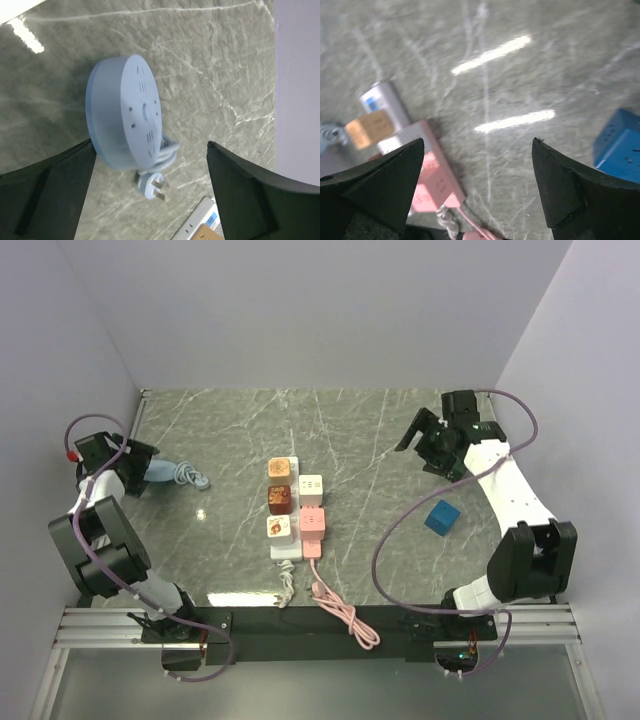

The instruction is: Pull the plug off the socket

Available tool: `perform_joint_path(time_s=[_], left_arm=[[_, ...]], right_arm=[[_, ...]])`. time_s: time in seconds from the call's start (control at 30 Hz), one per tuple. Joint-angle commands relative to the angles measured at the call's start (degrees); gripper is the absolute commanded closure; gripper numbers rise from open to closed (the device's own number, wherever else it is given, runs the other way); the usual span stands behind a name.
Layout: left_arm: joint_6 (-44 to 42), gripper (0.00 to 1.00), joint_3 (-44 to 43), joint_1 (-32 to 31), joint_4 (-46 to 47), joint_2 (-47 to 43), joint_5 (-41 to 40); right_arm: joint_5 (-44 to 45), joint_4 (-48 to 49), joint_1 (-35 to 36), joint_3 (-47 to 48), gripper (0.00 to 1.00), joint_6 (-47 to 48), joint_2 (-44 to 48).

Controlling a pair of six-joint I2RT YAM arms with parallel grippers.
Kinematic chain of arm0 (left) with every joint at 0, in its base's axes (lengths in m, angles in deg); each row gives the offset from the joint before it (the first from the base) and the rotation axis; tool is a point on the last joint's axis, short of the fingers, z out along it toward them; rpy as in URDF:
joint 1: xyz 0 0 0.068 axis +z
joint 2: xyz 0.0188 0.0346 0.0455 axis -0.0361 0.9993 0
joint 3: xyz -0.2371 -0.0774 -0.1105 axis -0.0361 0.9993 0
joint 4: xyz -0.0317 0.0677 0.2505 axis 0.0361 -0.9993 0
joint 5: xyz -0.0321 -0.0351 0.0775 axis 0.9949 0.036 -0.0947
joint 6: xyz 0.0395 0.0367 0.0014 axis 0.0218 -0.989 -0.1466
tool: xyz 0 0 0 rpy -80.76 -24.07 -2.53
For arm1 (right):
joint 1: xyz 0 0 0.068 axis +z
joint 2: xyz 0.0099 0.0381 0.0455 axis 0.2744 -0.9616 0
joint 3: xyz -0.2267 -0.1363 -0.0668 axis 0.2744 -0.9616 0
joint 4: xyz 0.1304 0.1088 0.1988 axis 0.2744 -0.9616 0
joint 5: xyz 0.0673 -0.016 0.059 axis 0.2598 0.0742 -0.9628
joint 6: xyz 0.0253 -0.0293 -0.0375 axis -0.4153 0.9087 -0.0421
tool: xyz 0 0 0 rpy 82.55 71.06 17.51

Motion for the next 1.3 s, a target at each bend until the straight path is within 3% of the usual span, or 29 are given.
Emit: perform_joint_path(time_s=[0.0,0.47,0.67,0.77,0.93,1.1,1.27], left_arm=[[0.3,0.01,1.1,0.2,-1.9,-6.6,-1.5],[-2.0,0.01,4.3,-1.6,-18.7,-23.2,2.0],[-3.6,0.01,5.8,-2.1,-25.3,-31.7,2.3],[-5.0,0.01,5.9,-2.1,-27.0,-35.2,3.4],[-7.2,0.01,4.6,-4.3,-26.0,-38.6,7.1],[-7.9,0.01,4.4,-8.4,-20.6,-38.4,13.3],[-10.0,0.01,2.2,-16.7,-19.5,-34.6,14.5]], right_arm=[[-5.5,3.6,1.9,0.1,0.05,1.6,4.7],[-3.0,-1.1,6.3,3.3,0.04,6.2,4.7],[-17.8,3.7,7.2,0.8,0.05,7.5,7.3],[-17.2,4.7,8.6,0.4,0.05,7.8,7.8],[-17.6,3.3,12.7,1.6,0.06,10.7,6.4],[-11.4,0.2,19.4,6.0,0.07,12.1,1.4],[-5.6,-0.7,26.9,9.0,0.08,9.5,-4.3]])
